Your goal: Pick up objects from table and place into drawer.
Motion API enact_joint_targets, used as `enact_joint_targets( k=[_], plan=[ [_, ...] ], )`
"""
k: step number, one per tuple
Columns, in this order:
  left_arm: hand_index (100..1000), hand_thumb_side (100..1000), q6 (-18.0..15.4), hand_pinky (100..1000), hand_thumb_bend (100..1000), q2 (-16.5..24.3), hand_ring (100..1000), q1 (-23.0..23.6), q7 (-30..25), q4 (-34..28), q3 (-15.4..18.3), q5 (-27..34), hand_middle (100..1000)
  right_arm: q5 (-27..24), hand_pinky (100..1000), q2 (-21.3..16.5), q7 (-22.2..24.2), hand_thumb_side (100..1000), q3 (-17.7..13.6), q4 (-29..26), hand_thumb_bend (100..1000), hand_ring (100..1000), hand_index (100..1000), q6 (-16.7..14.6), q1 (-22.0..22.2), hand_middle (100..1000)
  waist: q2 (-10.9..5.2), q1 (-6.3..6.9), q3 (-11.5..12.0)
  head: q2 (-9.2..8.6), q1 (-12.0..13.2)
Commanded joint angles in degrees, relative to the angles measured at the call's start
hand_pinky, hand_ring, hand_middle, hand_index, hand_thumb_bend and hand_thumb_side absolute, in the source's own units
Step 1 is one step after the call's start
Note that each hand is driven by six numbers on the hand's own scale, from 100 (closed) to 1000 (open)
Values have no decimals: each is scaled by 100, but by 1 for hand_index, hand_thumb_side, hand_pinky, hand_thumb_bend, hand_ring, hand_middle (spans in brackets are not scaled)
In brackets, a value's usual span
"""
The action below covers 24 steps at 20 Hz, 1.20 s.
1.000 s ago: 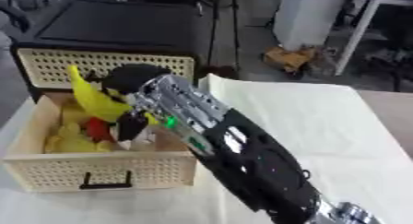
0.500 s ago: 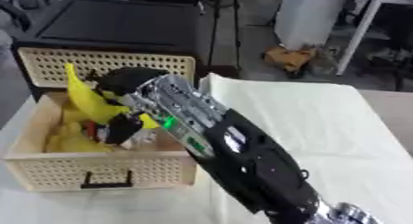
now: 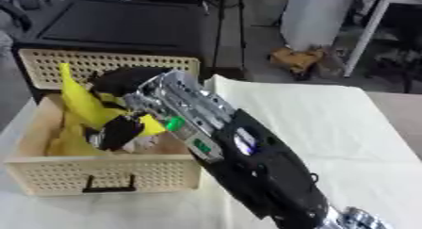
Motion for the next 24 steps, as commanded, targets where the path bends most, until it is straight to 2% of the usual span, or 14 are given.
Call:
enact_joint_targets(
  k=[1,4,9,19,24],
  plan=[
    [825,547,-17,100,100,110,100,-85,23,-87,66,16,100,39,392,-100,12,561,-56,-104,219,689,760,-26,-95,618,-121,77,-6,-60,-16],
    [825,546,-32,100,100,101,100,-77,7,-87,59,3,100,124,399,-106,12,527,-49,-88,274,703,783,-33,-86,642,-115,80,-13,-64,-14],
    [825,542,-70,100,100,94,100,-63,-19,-87,46,-10,100,342,401,-108,12,525,-51,-90,294,717,806,-65,-72,667,-102,88,-17,-58,-23],
    [825,543,-103,100,100,103,100,-60,-45,-87,62,-28,100,393,391,-110,11,548,-63,-165,225,708,790,-73,-72,658,-105,104,-9,-65,-22],
    [823,555,-85,100,100,118,100,-58,100,-87,141,85,100,272,367,-173,-32,577,-149,-338,210,675,773,-19,-23,630,-127,116,-32,-63,1]
  ],
)
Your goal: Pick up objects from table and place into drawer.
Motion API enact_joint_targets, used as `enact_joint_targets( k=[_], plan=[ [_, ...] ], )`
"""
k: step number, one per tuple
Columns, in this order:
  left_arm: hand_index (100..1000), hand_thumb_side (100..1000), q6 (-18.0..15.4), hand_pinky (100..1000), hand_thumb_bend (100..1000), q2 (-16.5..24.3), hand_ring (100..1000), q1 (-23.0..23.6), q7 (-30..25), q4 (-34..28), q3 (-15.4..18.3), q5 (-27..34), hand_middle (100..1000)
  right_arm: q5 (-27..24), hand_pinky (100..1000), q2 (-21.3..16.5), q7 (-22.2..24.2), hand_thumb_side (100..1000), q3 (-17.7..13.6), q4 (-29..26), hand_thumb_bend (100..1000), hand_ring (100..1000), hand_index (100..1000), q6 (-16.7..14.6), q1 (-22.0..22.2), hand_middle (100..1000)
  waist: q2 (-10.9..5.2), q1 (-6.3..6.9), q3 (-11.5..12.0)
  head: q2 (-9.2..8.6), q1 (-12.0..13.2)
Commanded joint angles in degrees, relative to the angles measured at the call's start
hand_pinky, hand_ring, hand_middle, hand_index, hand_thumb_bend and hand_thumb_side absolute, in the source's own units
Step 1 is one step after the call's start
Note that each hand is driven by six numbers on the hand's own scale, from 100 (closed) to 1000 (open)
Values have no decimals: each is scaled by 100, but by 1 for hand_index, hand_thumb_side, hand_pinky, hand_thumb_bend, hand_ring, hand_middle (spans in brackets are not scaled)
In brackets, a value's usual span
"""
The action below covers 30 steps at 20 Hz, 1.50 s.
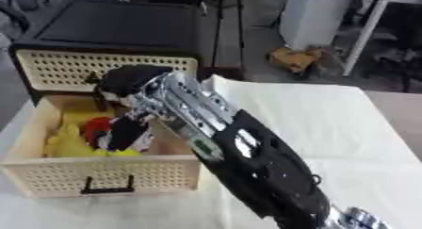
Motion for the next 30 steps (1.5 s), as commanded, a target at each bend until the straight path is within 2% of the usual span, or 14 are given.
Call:
enact_joint_targets(
  k=[1,5,8,14,20,27,28,29,30],
  plan=[
    [823,556,21,100,100,129,100,-54,168,-87,146,111,100,-125,364,-161,-53,582,-163,-326,207,669,772,48,-59,625,-133,89,-12,-57,11],
    [821,558,83,100,100,158,100,0,363,-87,198,236,100,-335,329,-317,-88,625,-395,-900,202,616,755,177,19,585,-144,111,-54,-55,46],
    [821,556,88,100,100,161,100,24,390,-87,191,250,100,-530,270,-405,-127,650,-584,-1373,209,551,703,306,124,516,-137,136,-84,-67,57],
    [818,554,70,100,100,165,100,30,377,-87,178,243,100,-1076,183,-526,-426,621,-931,-2175,235,468,628,783,323,424,-120,186,-146,-78,86],
    [817,549,47,100,100,169,100,41,317,-87,145,204,100,-1723,120,-675,-874,594,-1280,-2612,163,401,576,1373,487,352,-114,228,-208,-78,197],
    [809,541,-35,100,100,199,100,42,182,-87,28,143,100,-2450,100,-1065,-1516,570,-1801,-3003,101,357,550,1963,700,318,-110,275,-331,-72,530],
    [805,471,-56,100,100,204,100,40,152,-87,0,129,100,-2560,100,-1132,-1642,681,-1880,-3041,100,348,544,2028,738,316,-109,282,-350,-66,561],
    [802,536,-83,100,100,212,100,41,111,-87,-37,113,100,-2679,100,-1201,-1796,564,-1961,-3059,100,342,541,2081,776,307,-110,290,-374,-58,595],
    [798,534,-115,100,100,221,100,42,63,-87,-81,96,100,-2806,100,-1277,-1969,565,-2040,-3068,100,336,539,2117,817,303,-111,296,-397,-51,621]
  ],
)
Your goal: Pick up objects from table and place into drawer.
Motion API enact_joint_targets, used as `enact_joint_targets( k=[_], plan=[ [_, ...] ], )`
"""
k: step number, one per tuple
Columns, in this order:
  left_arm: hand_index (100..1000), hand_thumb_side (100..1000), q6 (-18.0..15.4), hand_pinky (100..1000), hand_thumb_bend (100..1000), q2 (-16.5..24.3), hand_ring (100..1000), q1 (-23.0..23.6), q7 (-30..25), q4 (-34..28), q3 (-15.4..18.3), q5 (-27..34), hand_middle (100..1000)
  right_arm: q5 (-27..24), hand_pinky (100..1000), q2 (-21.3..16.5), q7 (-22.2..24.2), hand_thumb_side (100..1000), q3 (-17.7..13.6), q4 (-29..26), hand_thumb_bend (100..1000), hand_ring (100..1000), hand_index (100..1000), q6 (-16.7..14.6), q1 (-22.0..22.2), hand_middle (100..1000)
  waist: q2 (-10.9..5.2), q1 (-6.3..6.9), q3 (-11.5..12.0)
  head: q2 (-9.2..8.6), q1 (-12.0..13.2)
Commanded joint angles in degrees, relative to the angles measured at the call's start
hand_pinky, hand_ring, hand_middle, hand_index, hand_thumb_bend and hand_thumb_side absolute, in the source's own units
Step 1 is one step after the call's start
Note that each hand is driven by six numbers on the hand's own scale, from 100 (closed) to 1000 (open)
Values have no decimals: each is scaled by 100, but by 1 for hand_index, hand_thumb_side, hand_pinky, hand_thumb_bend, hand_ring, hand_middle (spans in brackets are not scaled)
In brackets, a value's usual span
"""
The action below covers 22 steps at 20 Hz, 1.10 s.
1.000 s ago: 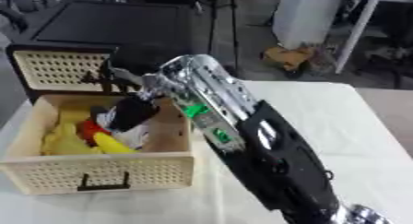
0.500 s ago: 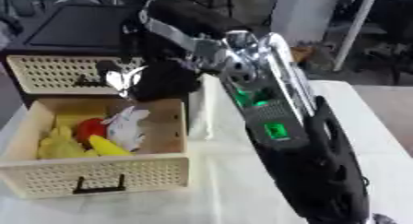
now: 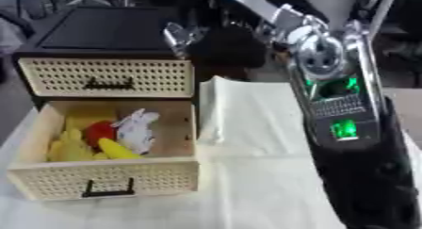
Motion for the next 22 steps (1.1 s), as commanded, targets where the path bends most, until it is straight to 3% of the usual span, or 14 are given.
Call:
enact_joint_targets(
  k=[1,4,5,6,7,9,10,11,17,22],
  plan=[
    [796,534,-99,100,100,219,100,-64,-151,-87,-105,-57,100,-403,100,-348,-505,572,-311,-158,100,331,538,169,12,301,-108,51,-45,-23,106],
    [793,560,-279,100,100,294,100,-77,-351,-87,-278,-96,100,-781,100,-636,-1238,615,-555,-161,100,317,544,201,163,296,-121,78,-132,14,205],
    [802,608,-377,100,100,337,100,-97,-430,-87,-347,-94,100,-909,100,-738,-1513,679,-629,-162,100,317,558,183,215,294,-128,90,-164,34,247],
    [810,644,-488,100,100,384,100,-126,-501,-87,-410,-92,100,-1044,100,-836,-1786,688,-693,-162,100,319,561,153,272,296,-135,100,-191,57,279],
    [825,762,-606,100,100,431,100,-160,-564,-87,-471,-85,100,-1170,100,-929,-2032,706,-744,-162,100,326,569,117,324,302,-142,112,-219,82,306],
    [840,909,-837,100,100,535,100,-220,-686,-87,-586,-83,136,-1393,106,-1092,-2474,773,-842,-162,100,339,590,34,423,313,-155,133,-266,116,349],
    [840,921,-949,100,100,590,100,-246,-772,-87,-648,-98,148,-1489,108,-1164,-2698,776,-894,-162,100,341,592,0,471,314,-161,143,-291,125,365],
    [837,974,-1046,100,100,648,100,-267,-860,-87,-706,-116,252,-1581,120,-1233,-2909,795,-935,-162,106,351,599,-32,527,320,-166,156,-319,128,378],
    [823,1000,-1474,100,100,990,100,-398,-1320,-87,-1042,-169,446,-1937,131,-1546,-3738,823,-1069,-162,140,360,609,-148,884,329,-182,223,-437,145,432],
    [806,1000,-1775,100,100,1299,100,-484,-1797,-87,-1385,-3,498,-2042,158,-1678,-4070,848,-1158,-162,137,386,616,-169,1056,344,-171,268,-498,138,470]
  ],
)
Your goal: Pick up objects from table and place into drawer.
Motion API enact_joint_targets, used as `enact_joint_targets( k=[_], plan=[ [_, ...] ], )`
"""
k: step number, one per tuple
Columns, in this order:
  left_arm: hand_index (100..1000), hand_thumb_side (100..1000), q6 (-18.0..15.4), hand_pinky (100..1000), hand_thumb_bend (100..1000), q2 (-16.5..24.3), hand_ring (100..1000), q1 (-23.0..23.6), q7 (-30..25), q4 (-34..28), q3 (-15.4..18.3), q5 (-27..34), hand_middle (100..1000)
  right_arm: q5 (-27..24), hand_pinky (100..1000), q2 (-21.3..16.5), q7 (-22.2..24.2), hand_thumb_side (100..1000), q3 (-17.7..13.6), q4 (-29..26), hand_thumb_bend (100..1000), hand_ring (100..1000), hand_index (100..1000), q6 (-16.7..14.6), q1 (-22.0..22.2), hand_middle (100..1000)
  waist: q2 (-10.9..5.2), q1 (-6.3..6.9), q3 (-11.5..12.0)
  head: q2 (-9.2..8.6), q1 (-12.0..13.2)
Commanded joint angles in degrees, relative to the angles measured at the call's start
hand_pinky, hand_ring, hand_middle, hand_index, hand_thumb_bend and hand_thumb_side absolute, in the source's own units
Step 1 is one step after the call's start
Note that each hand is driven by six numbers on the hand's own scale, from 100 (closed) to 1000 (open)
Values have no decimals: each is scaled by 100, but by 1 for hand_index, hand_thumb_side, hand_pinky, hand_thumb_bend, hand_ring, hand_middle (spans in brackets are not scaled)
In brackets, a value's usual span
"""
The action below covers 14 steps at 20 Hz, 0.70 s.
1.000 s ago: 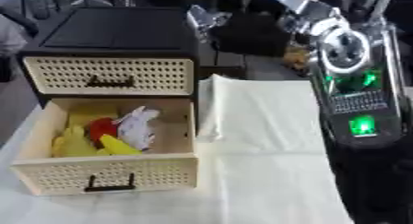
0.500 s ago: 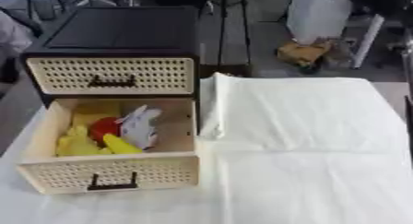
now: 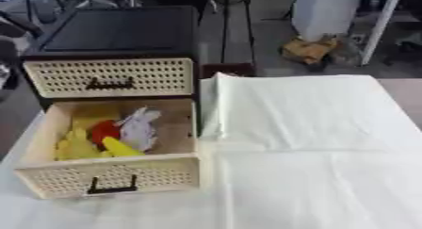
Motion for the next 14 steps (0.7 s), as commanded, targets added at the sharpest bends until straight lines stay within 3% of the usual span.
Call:
enact_joint_targets(
  k=[1,4,6,10,14],
  plan=[
    [810,1000,-179,157,100,397,158,-126,-308,-76,-184,133,503,-105,202,-247,-230,861,-106,-90,125,413,624,-29,-10,361,-133,24,-24,9,44],
    [810,1000,-297,254,100,574,338,-98,-584,-76,-422,189,489,-165,316,-293,-479,891,-136,-90,100,464,648,-163,54,405,-121,52,-71,-9,80],
    [810,1000,-321,298,100,642,404,-63,-730,-76,-551,236,504,-217,399,-304,-764,907,-155,-90,100,501,666,-365,105,444,-108,70,-91,-20,97],
    [808,1000,-266,319,100,732,437,37,-939,-76,-789,385,531,-435,440,-287,-1299,906,-139,-90,100,526,666,-838,239,458,-77,107,-116,-41,126],
    [806,1000,-252,280,100,800,408,88,-1167,-76,-1030,500,538,-543,441,-291,-1476,904,-116,-90,100,526,666,-958,340,455,-56,134,-136,-51,148]
  ],
)
